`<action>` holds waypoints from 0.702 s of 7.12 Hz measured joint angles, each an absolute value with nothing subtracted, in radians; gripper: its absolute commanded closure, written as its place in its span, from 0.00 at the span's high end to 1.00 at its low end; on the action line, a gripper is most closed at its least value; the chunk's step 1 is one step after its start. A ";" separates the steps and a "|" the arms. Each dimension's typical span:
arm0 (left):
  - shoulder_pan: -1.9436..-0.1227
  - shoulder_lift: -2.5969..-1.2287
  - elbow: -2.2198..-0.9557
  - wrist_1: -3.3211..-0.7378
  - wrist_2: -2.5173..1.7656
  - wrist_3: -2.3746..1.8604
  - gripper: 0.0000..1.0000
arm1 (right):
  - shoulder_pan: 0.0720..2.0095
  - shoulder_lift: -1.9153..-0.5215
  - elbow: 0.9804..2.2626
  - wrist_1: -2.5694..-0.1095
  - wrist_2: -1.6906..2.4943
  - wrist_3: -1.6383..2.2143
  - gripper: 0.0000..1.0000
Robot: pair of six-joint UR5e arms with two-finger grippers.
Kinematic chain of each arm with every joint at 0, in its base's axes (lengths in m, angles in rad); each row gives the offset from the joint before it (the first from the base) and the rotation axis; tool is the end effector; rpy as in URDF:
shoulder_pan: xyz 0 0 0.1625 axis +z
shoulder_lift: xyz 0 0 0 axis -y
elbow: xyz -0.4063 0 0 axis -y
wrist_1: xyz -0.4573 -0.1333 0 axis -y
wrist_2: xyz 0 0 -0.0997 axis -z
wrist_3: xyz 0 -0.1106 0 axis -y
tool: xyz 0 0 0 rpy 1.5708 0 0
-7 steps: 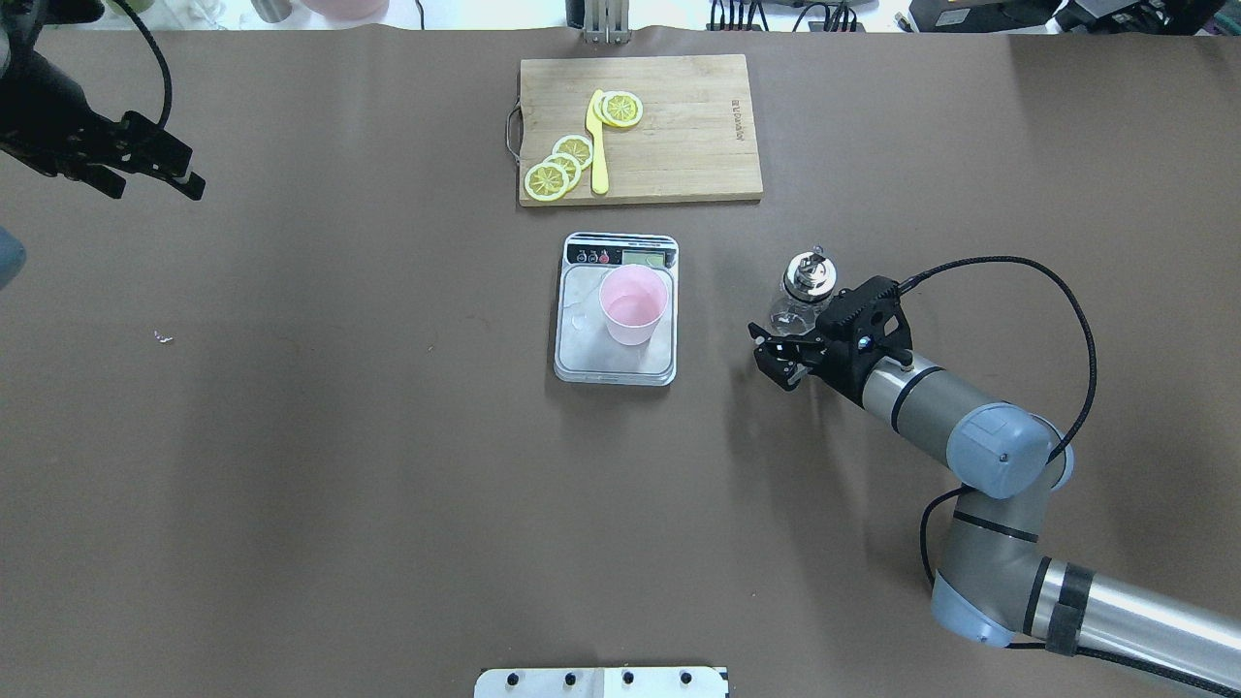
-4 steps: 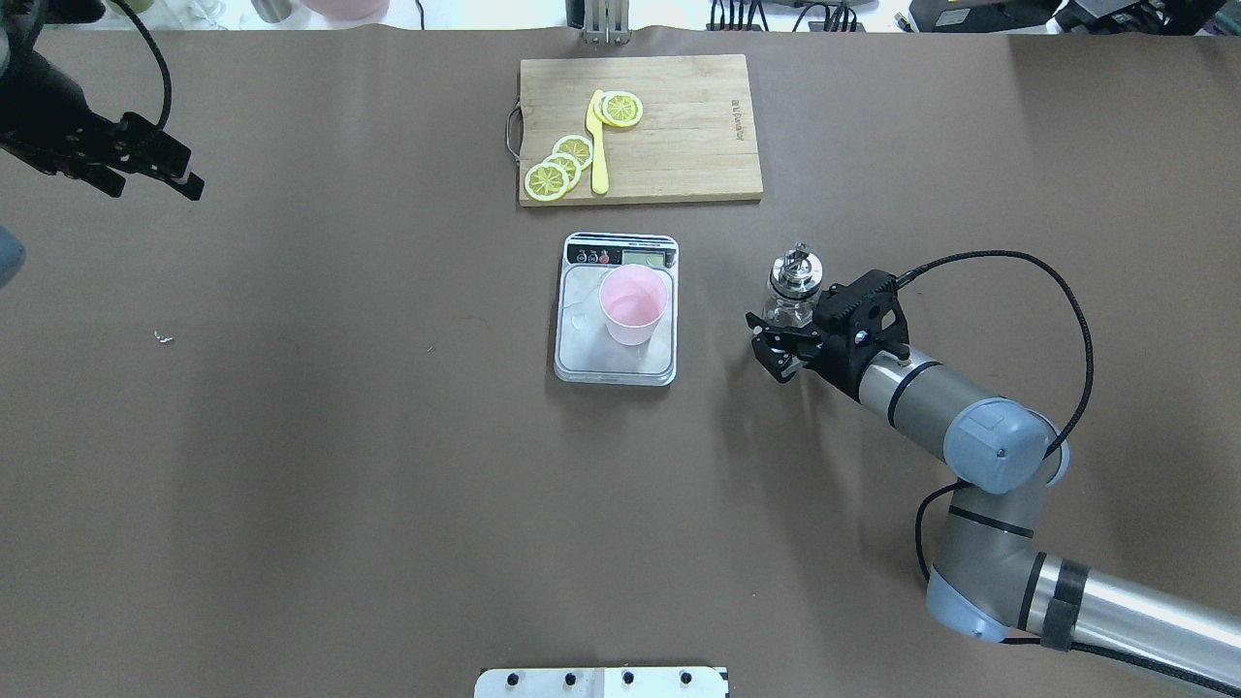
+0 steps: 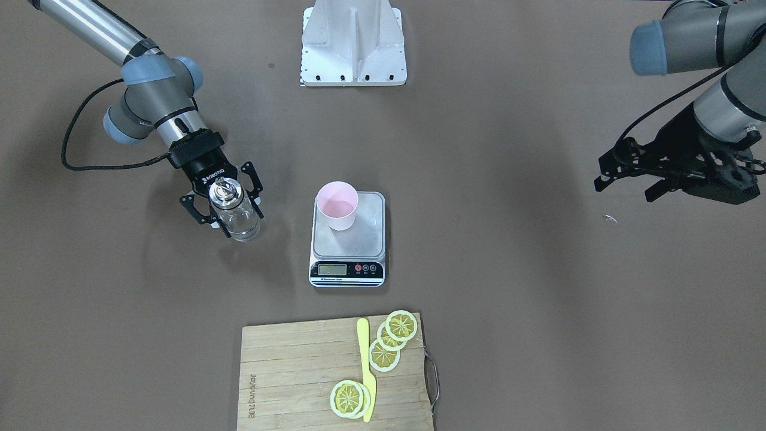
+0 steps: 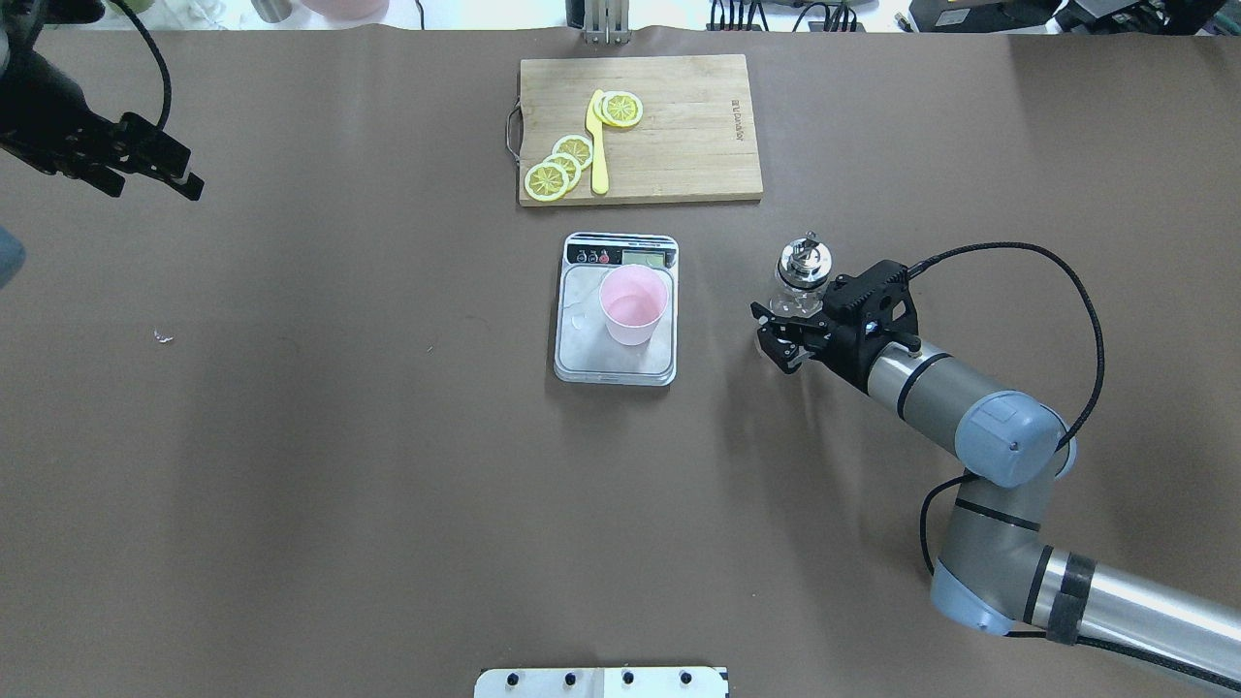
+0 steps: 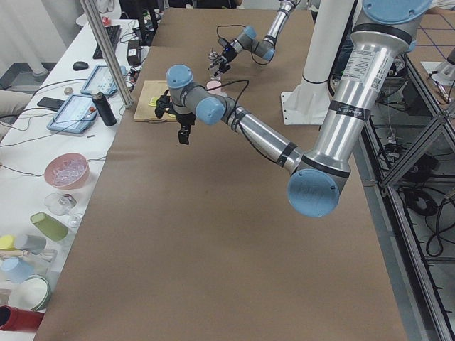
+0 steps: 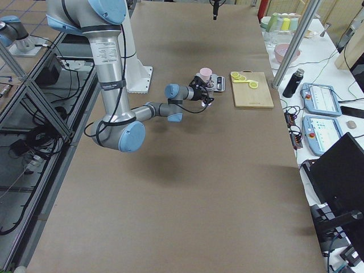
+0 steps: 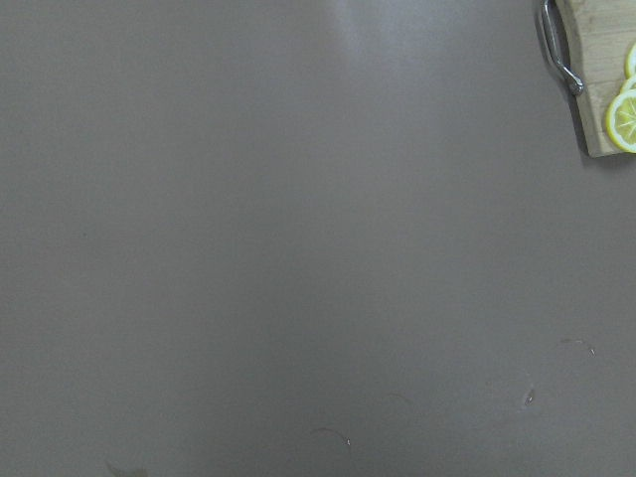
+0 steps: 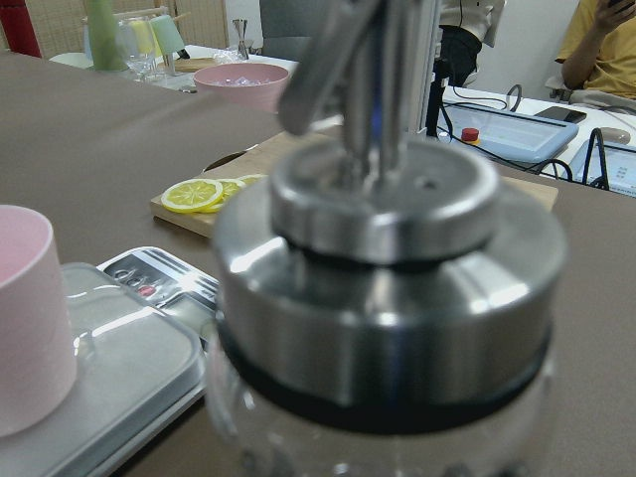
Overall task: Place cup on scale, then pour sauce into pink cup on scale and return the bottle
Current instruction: 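Lift the sauce dispenser with the right gripper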
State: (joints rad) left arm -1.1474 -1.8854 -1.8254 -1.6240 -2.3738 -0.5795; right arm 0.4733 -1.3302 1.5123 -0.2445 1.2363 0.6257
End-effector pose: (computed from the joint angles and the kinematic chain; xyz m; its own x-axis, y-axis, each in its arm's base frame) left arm 0.2126 -0.6026 0.3067 0.5684 0.1531 -0.8084 -0.0269 0.9855 0.1677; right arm -0.5075 -0.4505 0.3813 0.6179 -0.5438 0.5679 -0.3780 0.4280 0.8210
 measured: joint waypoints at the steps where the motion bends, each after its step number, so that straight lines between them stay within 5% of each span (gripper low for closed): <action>1: -1.150 -1.886 -1.824 -1.623 -2.374 -0.563 0.99 | 0.487 -1.346 1.535 -0.260 1.241 0.622 0.22; 5: -1.208 -1.821 -1.818 -1.592 -2.375 -0.324 0.99 | 0.559 -1.378 1.751 -0.652 1.282 0.476 0.22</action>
State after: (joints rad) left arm -1.2075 -1.8209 -1.8180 -1.5925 -2.3746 -0.3242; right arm 0.5592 -1.3780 1.7509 -0.6516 1.2818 0.4759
